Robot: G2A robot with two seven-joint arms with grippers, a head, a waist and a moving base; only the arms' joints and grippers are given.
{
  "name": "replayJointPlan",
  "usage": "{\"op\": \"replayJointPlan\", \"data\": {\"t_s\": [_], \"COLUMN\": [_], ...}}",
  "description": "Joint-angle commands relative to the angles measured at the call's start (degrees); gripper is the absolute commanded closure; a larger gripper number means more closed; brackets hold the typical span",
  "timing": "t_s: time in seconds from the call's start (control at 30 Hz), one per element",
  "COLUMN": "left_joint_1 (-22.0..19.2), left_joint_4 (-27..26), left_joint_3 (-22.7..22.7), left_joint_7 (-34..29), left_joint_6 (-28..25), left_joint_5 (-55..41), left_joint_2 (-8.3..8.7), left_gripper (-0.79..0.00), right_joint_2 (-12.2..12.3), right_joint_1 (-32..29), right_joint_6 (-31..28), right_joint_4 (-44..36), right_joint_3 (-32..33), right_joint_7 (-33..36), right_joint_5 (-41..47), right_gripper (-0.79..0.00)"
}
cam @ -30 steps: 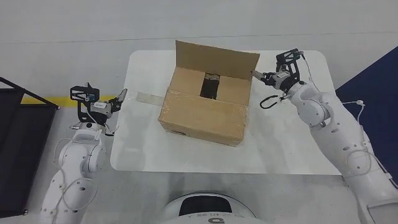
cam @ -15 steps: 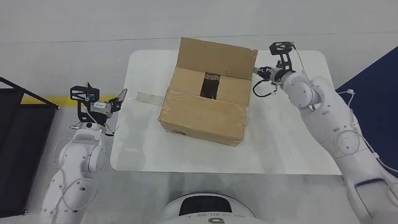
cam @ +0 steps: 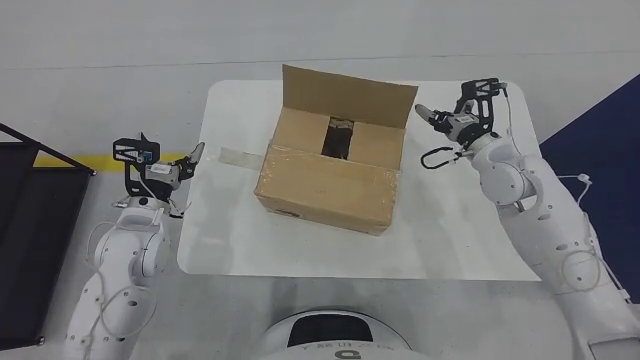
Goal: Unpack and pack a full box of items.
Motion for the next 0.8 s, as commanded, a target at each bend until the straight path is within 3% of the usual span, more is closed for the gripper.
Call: {"op": "replayJointPlan", "data": {"t_s": [0.0,0.3,0.4,0.57,0.77], "left_joint_1": [0.00,-1.36,-2.46,-3.95,-3.99], "left_joint_4": [0.00,2.57,3.96,5.65,6.10], "left_joint_3": [0.00,4.22,5.93,8.55,10.60], "left_joint_7": [0.00,1.87,0.91,0.06,-0.35], "left_joint_6": [0.00,0.62,-0.24,-2.87,-5.46], "left_joint_5": [0.00,12.14,15.56,21.40,25.50], "left_joint_2": [0.00,-0.11,-0.15,-0.13,-0.10], "left_gripper": [-0.785,-0.785,-0.785,-0.785,-0.785], "right_joint_2": [-0.05,0.24,-0.21,-2.28,-4.32], "right_joint_1": [-0.50,-3.91,-2.00,6.34,14.26], "right_joint_6": [-0.70,-10.03,-6.89,2.39,4.12], "right_joint_4": [-0.47,-3.46,-3.56,1.68,9.99], "right_joint_3": [-0.33,2.32,1.09,-5.53,-10.32], "right_joint_7": [-0.07,-0.84,2.42,10.45,17.66], "right_joint_5": [-0.85,-0.22,-0.92,-2.09,-0.49], "right_gripper": [-0.785,-0.785,-0.785,-0.785,-0.785]}}
